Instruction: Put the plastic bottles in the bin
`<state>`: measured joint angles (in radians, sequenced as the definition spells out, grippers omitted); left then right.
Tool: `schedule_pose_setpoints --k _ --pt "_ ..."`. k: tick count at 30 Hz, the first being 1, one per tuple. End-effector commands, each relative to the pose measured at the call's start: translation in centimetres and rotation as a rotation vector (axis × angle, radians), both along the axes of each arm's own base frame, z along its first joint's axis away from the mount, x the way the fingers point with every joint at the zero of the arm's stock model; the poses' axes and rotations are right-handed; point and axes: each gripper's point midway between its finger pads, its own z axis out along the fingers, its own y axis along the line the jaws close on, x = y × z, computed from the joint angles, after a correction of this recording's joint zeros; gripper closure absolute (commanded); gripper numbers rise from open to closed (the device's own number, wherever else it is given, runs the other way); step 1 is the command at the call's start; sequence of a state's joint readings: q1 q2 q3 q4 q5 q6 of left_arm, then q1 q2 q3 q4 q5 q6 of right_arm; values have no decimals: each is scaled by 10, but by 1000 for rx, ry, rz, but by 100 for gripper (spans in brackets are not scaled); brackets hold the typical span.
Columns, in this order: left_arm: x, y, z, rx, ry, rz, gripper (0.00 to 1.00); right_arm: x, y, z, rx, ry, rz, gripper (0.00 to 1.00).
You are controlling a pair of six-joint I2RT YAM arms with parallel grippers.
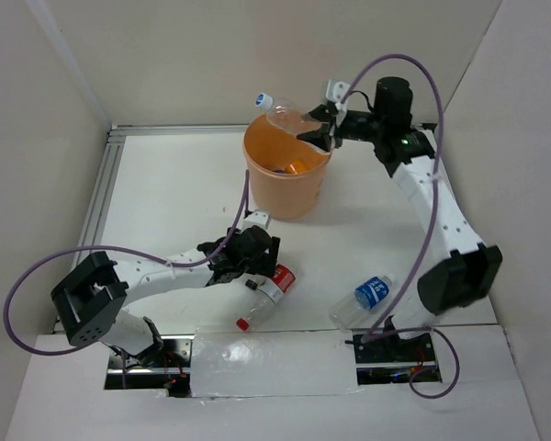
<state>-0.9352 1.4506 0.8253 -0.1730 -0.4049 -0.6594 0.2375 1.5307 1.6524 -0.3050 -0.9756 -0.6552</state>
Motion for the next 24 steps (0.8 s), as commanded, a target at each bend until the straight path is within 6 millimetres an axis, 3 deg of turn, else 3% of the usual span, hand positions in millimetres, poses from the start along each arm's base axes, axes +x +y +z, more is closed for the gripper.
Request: schedule_pose_setpoints --k 1,5,6,7,8,10,11,12,14,16,17,20,21,22,24 --pt "12 -19 13 -62 -35 -11 4 19 22 7 10 -7 22 66" --pt "12 -23 -2 -33 -6 -39 4 41 33 -27 -24 70 35 35" --pt "15 -27 -2 -39 -11 -39 4 41 36 -27 -27 69 31 26" --pt "14 -27 -5 -32 -5 -39 5 41 36 -25 -21 67 29 3" --pt "17 -25 -5 -32 -5 -30 7 38 35 -16 -10 51 28 0" --pt "18 -29 -10 -25 3 -46 10 32 24 4 22 55 -6 0" --pt "19 -31 -9 -34 -4 -46 10 32 24 4 23 55 -7 0" --pt "18 -31 -14 -22 7 -60 13 24 14 19 47 57 -28 0" --pt "19 -32 -21 -7 19 -60 21 19 0 27 57 62 -72 0" --pt "17 -32 -26 5 31 -73 38 7 -21 33 72 80 -145 0" --pt "17 -32 -27 5 31 -73 55 3 -30 30 68 97 -164 0" --pt "15 -33 -10 -14 24 -79 73 -24 -63 -1 38 176 -201 1" --pt "14 -37 16 -47 -23 -94 76 -42 -72 -27 -2 228 -198 5" --pt "11 -38 30 -59 -41 -110 82 -51 -85 -42 -21 253 -197 18" --pt "6 -42 64 -97 -101 -142 83 -80 -101 -77 -114 263 -183 45"
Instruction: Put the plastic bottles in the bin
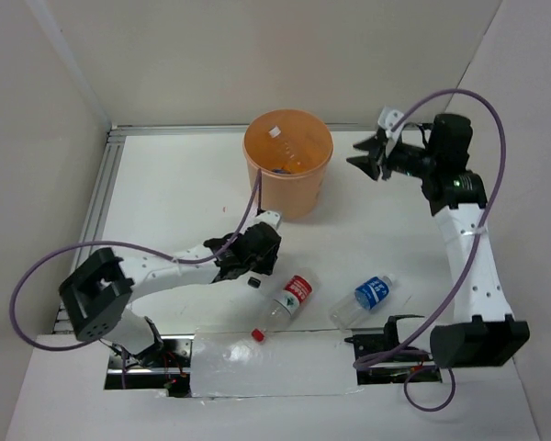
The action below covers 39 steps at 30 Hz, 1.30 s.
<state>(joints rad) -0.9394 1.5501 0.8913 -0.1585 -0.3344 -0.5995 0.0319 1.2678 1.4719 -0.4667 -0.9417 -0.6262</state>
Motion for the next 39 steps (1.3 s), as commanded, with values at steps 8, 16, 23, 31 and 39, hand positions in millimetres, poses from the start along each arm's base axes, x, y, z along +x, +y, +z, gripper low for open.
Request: schedule_pose_setpoints --k 8,16,23,31,39 --pt "20 -47 272 -388 -472 -176 85 -123 -40 -212 -274 363 124 46" --pt "132 -65 303 -321 -617 31 69 -166 -47 -247 -413 372 257 21" --pt "204 -60 284 -232 -597 160 7 -189 -49 -254 -541 242 363 15" --pt "208 -39 328 -312 -637 172 0 -221 -43 -289 -659 190 547 14" --pt "98 -24 300 -312 -548 -78 1 -223 -52 -316 -724 266 660 15"
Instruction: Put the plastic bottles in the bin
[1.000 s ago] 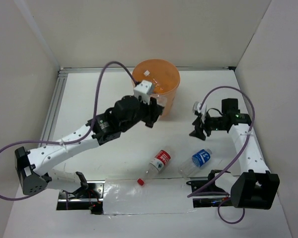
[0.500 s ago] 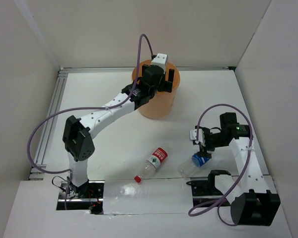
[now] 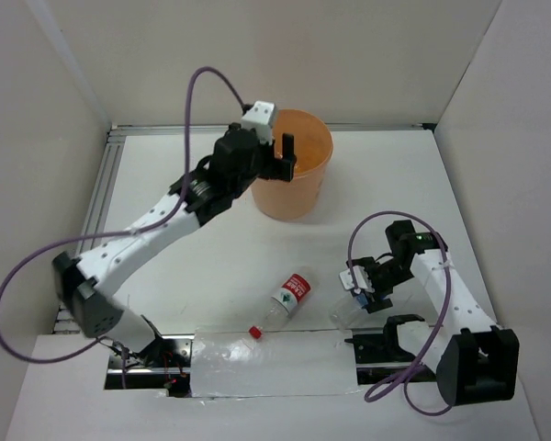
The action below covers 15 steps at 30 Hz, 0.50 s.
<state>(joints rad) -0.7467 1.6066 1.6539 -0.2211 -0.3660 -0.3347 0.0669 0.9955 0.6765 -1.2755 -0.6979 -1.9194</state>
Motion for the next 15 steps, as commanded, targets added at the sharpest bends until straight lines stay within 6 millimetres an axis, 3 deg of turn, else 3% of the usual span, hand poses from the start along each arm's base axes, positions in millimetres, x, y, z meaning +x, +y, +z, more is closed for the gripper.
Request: schedule_pose_setpoints --k 1,2,3,4,6,9,10,15 --pt "-81 -1 13 -22 -29 -226 1 -7 -8 -12 -58 14 97 15" --pt "-90 -5 -17 22 32 -264 1 -3 -10 -13 -77 -13 122 15" --pt "-109 3 -18 0 52 -280 1 -3 -14 -20 -101 -2 125 15" --pt "-124 10 -61 45 135 -287 1 -4 -14 -22 -110 11 137 15" --pt "-158 20 -104 49 232 -305 1 -2 -9 -23 -112 49 173 15" --pt "-185 29 -136 33 305 -294 1 8 -5 -31 -138 75 175 13" --pt "-193 34 -156 22 357 -267 1 9 -1 -33 -161 59 200 13" --pt "-223 33 -186 14 436 -278 0 8 -4 -58 -279 71 218 16"
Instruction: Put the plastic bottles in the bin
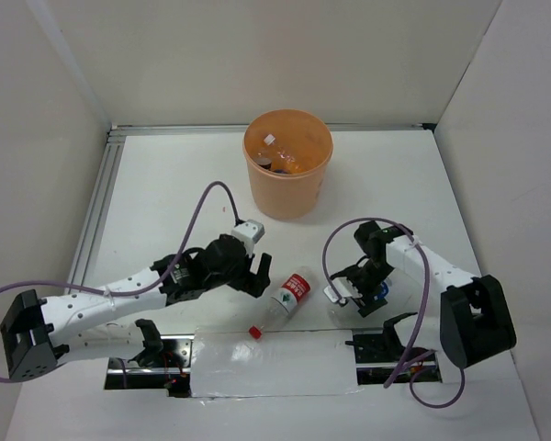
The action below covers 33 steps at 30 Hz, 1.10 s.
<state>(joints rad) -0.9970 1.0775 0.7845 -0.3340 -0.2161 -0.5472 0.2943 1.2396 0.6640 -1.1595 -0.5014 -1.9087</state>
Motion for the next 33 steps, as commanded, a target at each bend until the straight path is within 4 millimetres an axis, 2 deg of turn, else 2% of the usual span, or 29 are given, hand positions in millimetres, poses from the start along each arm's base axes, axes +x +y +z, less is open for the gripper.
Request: schedule_pose_setpoints --k 1,4,5,7,9,10,11,13,14,16,17,20,21,22,24,26,27,28,30,31,32,33 --pt "-10 -13 17 -120 10 46 0 14 0 -13 -58 -40 -14 20" --pt "-19 -20 1 -75 25 13 0 20 3 -19 -75 -18 -75 40" --pt "-19 -23 -1 -67 19 15 0 19 2 -21 -84 -1 -90 56" --pt "-21 -27 -11 -38 27 4 0 26 8 -13 -72 8 -129 71" --pt "-22 -36 -11 -36 15 -31 0 36 18 5 -1 27 -191 81" --pt "-26 -38 -15 -21 14 -49 0 54 25 31 51 -4 -242 81" --pt "-28 -44 -16 -16 14 -74 0 68 25 48 98 -21 -305 81" --pt "-28 -47 -17 -16 13 -87 0 92 38 90 227 -47 -391 82" --pt "-31 -48 -17 -11 8 -103 0 116 42 132 298 -117 -444 82" --pt "-33 -49 -20 -14 14 -112 0 133 45 175 410 -149 -485 82" --pt "-34 -52 -18 -26 9 -127 0 147 48 210 462 -196 -505 82" --pt "-38 -56 -18 -36 5 -151 0 158 55 262 589 -233 -508 82" --pt "-39 -57 -18 -39 11 -160 0 165 59 290 639 -261 -519 82" --pt "-40 -59 -20 -36 13 -174 0 164 66 310 699 -269 -499 82" --pt "-41 -61 -26 -27 26 -183 0 178 74 352 801 -318 -499 81" --pt "-42 -64 -31 -23 36 -191 0 182 84 384 912 -336 -456 80" --pt "-46 -68 -34 -19 37 -213 0 194 89 415 1003 -388 -438 78" --pt "-46 -67 -44 10 52 -213 0 199 96 417 1045 -368 -421 78" --pt "-43 -73 -48 25 60 -212 0 212 116 434 1120 -411 -356 74" --pt "-42 -76 -51 39 60 -218 0 227 129 432 1117 -385 -351 73" --pt "-40 -77 -60 72 71 -211 0 228 148 430 1114 -357 -307 72" --pt "-40 -77 -66 89 80 -210 0 233 157 426 1104 -331 -289 72"
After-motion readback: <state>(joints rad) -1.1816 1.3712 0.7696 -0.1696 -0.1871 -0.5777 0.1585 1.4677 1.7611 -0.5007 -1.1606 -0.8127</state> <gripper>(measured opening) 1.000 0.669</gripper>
